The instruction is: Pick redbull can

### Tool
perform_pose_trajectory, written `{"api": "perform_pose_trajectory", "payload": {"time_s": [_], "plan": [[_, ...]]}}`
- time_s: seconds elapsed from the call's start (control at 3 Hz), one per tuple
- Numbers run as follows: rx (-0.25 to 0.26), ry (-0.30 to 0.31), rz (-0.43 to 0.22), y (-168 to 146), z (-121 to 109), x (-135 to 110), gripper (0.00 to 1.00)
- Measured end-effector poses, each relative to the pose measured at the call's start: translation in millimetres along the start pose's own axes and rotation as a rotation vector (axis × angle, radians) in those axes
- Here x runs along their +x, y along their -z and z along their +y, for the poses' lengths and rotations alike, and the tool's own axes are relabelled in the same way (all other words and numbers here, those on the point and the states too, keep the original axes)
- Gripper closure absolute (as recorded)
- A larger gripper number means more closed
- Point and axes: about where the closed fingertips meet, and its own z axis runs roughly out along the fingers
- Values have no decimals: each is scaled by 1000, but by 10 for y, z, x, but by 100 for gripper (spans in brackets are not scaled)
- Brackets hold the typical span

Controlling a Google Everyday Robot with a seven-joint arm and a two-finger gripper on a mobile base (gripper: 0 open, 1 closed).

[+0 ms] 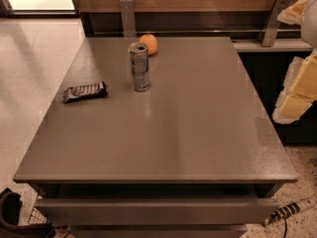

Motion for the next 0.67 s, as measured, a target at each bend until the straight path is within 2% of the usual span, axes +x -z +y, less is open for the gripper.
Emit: {"api": "perform_pose_trajectory", "payload": {"time_s": [0.33, 0.67], "plan": [[0, 0, 0, 0, 0, 0, 0], [11, -20, -93, -94, -82, -104, 0]]}}
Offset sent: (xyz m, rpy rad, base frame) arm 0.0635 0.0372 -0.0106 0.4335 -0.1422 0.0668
